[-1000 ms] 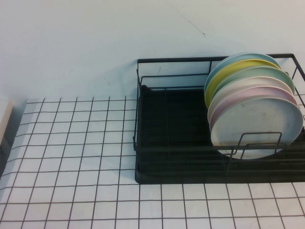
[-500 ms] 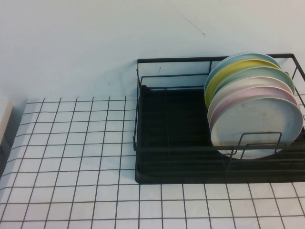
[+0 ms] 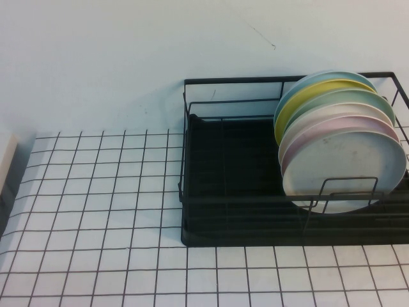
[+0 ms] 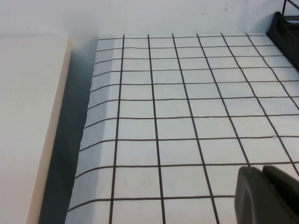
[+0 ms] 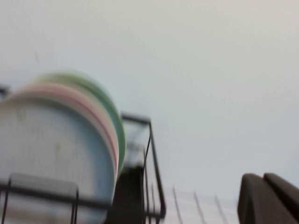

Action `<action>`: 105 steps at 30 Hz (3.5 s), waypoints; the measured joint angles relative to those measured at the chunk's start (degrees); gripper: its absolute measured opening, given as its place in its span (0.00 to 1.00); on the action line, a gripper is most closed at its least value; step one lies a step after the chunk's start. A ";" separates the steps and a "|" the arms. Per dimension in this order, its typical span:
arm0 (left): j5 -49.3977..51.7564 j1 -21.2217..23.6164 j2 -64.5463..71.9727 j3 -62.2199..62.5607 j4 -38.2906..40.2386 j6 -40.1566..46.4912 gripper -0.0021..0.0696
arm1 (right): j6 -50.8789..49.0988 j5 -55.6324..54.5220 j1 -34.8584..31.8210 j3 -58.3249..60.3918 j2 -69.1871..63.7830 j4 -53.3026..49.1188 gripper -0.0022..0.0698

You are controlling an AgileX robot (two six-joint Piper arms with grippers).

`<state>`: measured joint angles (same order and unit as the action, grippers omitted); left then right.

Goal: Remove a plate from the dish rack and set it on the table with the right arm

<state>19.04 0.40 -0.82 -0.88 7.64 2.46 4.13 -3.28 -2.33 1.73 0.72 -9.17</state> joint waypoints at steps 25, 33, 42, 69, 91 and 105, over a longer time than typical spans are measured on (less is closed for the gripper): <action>0.00 0.00 0.00 0.00 0.00 -0.23 0.02 | 4.57 13.49 0.00 -25.59 -6.13 8.74 0.03; 0.00 0.00 0.00 0.00 0.00 -0.23 0.02 | 18.05 40.52 0.00 -38.42 -26.04 12.91 0.03; 0.00 0.00 0.00 0.00 0.00 -0.23 0.02 | 60.11 44.45 0.00 -41.80 -47.74 31.17 0.03; 0.00 0.00 0.00 0.00 0.00 0.01 0.02 | 96.99 33.72 0.49 -53.80 -82.93 62.94 0.63; 0.00 0.00 0.00 0.00 0.00 0.01 0.02 | 101.46 27.90 0.59 -59.38 -92.56 71.87 0.12; 0.00 0.00 0.00 0.00 0.00 -0.24 0.02 | 101.98 33.88 0.59 -64.00 -88.28 73.35 0.08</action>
<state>19.04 0.40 -0.82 -0.88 7.64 2.22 106.12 30.61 -1.74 -62.27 -87.56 64.18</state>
